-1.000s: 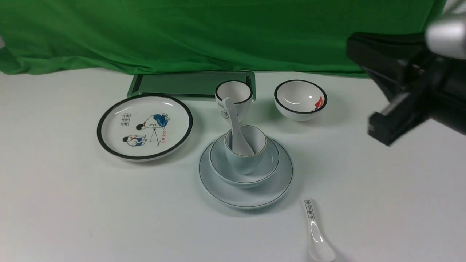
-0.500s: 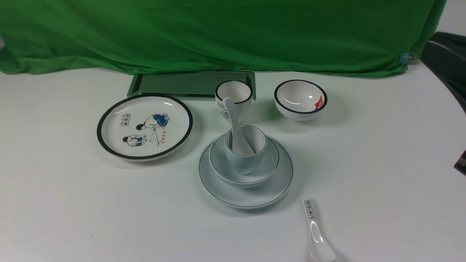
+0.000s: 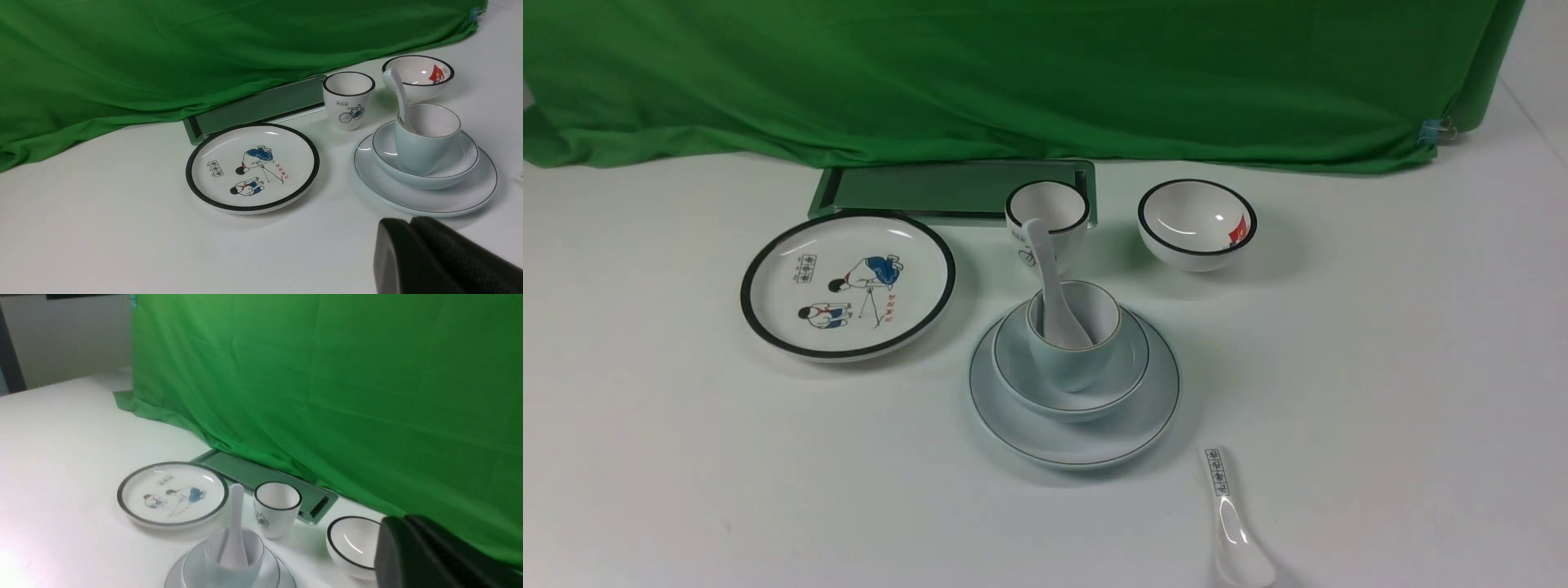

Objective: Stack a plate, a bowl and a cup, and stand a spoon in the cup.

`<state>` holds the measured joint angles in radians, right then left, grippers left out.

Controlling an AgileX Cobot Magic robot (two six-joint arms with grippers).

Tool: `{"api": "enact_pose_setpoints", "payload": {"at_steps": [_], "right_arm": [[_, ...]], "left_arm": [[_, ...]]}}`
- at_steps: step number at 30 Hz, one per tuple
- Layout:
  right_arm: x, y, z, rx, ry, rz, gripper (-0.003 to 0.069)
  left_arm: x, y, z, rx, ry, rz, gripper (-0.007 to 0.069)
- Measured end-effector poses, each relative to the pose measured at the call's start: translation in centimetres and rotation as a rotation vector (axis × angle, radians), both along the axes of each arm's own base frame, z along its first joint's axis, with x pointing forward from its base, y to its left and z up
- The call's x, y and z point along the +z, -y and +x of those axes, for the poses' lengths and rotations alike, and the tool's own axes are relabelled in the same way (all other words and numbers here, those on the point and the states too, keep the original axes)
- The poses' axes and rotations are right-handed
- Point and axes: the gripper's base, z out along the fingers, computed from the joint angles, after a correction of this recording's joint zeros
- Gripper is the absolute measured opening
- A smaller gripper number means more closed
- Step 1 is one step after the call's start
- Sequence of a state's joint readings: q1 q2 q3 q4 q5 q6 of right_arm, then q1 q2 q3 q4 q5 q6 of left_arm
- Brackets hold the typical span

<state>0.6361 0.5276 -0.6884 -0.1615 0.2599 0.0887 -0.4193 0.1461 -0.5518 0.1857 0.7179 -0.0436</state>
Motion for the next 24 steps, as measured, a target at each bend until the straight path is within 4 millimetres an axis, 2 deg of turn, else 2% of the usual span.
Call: {"api": "enact_pose_setpoints", "payload": {"at_steps": [4, 6, 7, 8, 16, 17, 20, 24], "right_arm": [[-1.9, 0.4, -0.9, 0.021, 0.053, 0.034, 0.0007], [-4.6, 0.9, -1.6, 0.020, 0.092, 0.089, 0.0007], [-4.5, 1.0, -1.7, 0.018, 0.103, 0.101, 0.0007], [-6.8, 1.6, -2.0, -0.018, 0.113, 0.153, 0.0007], [-14.0, 4.3, -2.4, -0.359, 0.120, 0.194, 0.0007], [-14.1, 4.3, -2.4, -0.359, 0.118, 0.194, 0.0007], [-15.9, 5.3, -2.8, -0.513, 0.127, 0.185, 0.0007], [-16.3, 5.9, -3.1, -0.606, 0.123, 0.179, 0.0007]], "left_arm": [[0.0, 0.0, 0.0, 0.000, 0.000, 0.000, -0.0030], [0.0, 0.0, 0.0, 0.000, 0.001, 0.002, -0.0030], [0.0, 0.0, 0.0, 0.000, 0.001, 0.002, -0.0030], [0.0, 0.0, 0.0, -0.001, 0.002, 0.002, -0.0030], [0.0, 0.0, 0.0, -0.003, 0.005, 0.013, -0.0030], [0.0, 0.0, 0.0, -0.003, 0.005, 0.013, -0.0030], [0.0, 0.0, 0.0, -0.003, 0.006, 0.014, -0.0030], [0.0, 0.0, 0.0, -0.003, 0.006, 0.014, -0.0030]]}}
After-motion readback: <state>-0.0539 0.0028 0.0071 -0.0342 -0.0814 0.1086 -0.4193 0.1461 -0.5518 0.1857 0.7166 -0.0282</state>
